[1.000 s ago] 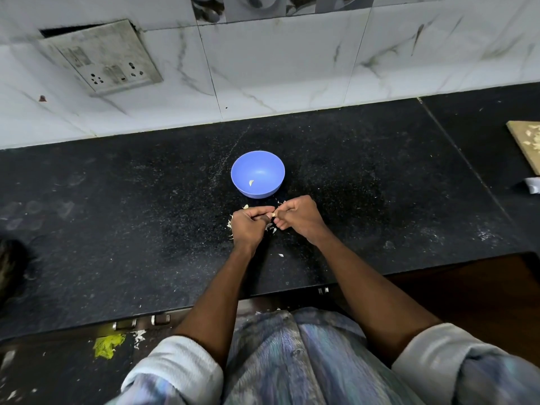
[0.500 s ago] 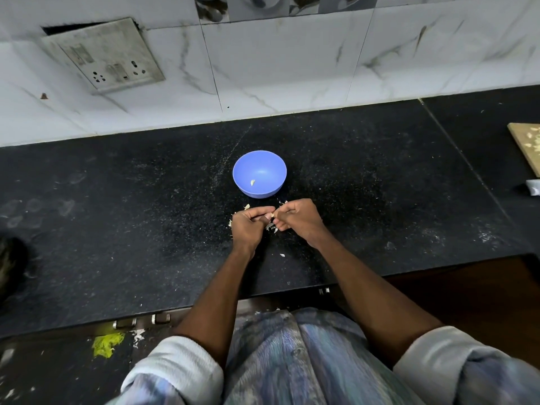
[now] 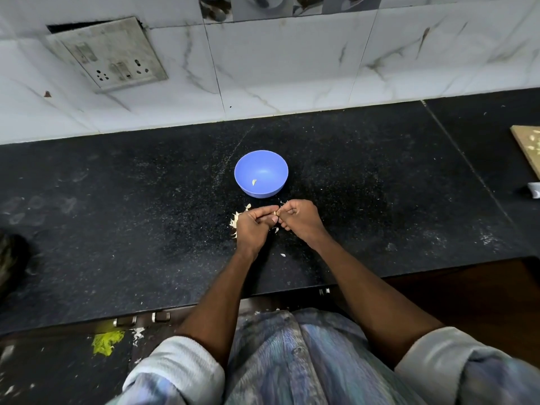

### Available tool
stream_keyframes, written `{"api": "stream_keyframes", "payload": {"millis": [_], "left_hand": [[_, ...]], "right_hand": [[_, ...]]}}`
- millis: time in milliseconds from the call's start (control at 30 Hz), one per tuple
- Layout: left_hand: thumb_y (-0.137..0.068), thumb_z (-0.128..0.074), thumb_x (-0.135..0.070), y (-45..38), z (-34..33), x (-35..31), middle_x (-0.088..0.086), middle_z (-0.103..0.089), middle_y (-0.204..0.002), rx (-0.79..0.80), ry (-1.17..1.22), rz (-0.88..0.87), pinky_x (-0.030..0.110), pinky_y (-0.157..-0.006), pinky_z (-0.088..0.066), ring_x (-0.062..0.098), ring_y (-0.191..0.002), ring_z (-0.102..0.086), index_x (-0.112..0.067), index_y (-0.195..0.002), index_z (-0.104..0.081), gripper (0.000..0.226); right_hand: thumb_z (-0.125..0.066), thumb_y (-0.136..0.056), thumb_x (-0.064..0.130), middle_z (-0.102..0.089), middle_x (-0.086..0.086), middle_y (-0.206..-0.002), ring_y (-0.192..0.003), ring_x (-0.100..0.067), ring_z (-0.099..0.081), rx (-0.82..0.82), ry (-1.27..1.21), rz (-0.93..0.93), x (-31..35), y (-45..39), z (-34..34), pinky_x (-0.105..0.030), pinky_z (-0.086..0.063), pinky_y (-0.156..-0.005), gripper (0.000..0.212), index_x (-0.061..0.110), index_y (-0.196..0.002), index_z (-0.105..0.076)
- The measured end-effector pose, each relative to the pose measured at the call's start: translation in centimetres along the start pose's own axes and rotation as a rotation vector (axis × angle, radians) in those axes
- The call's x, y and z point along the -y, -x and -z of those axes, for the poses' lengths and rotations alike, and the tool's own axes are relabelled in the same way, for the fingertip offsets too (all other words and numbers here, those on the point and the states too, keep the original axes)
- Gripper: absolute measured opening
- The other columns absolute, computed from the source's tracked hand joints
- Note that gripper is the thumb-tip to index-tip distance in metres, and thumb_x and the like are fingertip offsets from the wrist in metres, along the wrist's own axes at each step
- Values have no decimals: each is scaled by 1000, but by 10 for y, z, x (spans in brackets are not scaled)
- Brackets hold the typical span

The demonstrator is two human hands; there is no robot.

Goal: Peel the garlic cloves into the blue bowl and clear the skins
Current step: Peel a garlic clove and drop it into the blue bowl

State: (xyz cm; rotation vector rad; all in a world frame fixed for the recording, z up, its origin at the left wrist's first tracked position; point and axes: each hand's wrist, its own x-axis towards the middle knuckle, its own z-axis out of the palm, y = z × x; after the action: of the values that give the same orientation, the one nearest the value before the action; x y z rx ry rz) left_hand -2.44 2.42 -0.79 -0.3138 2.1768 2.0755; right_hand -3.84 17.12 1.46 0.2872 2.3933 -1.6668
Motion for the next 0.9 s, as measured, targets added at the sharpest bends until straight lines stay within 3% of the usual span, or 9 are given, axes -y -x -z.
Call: {"api": "stream_keyframes", "payload": {"millis": [233,333,467,600,667,800,900], "left_hand": [[-100,-62,5,0,1,8,11,-81,-97,-70,67,22,25,-83,-60,13,-82,-71,-7,-113,-79,25],[-104,-52,6,0,3,15,5,-77,-88,-78,46,29,23,-78,-56,8,-74,-66,-13,-113,-79,35],[-101,-51,5,0,6,14,-3,-77,-87,-57,-13,3,34,-84,-57,12,-78,-64,-23,-113,-81,42],[-98,-56,-4,-3,7,12,-4,-80,-104,-2,-145,-50,46,-91,-59,20,-92,-73,-30,-117,-80,40],[-98,-61,-5,-3,6,10,-5,-81,-103,-10,-190,-82,42,-91,-62,21,-93,-76,-25,-118,-80,34],[-94,-76,-4,1,6,2,-6,-81,-87,-109,-255,-126,23,-77,-61,6,-77,-75,-12,-105,-83,16],[-93,-75,-1,2,7,0,-8,-81,-90,-106,-322,-188,17,-77,-57,3,-82,-75,-14,-101,-85,18]], "right_hand": [[-60,-98,12,-76,-11,-76,-62,-14,-66,23,-52,-32,0,4,1,-26,-54,-58,19,4,-90,-76],[-68,-93,9,-76,-10,-73,-59,-14,-67,-18,-2,-23,-1,4,3,-24,-51,-54,13,5,-86,-78],[-87,-76,13,-73,1,-63,-56,-9,-68,-65,77,18,-5,1,3,-24,-55,-58,9,17,-75,-78],[-79,-86,15,-75,6,-69,-59,-5,-69,-44,71,76,-2,2,0,-19,-51,-57,4,18,-85,-81],[-77,-88,14,-77,6,-73,-63,-4,-70,-20,68,87,0,3,-1,-17,-50,-57,6,17,-90,-82],[-76,-88,13,-77,3,-73,-61,-7,-70,-9,61,76,2,3,-1,-16,-49,-55,5,15,-87,-82],[-76,-88,13,-76,-1,-72,-60,-10,-69,-11,34,54,1,2,0,-19,-50,-53,5,13,-85,-80]]}}
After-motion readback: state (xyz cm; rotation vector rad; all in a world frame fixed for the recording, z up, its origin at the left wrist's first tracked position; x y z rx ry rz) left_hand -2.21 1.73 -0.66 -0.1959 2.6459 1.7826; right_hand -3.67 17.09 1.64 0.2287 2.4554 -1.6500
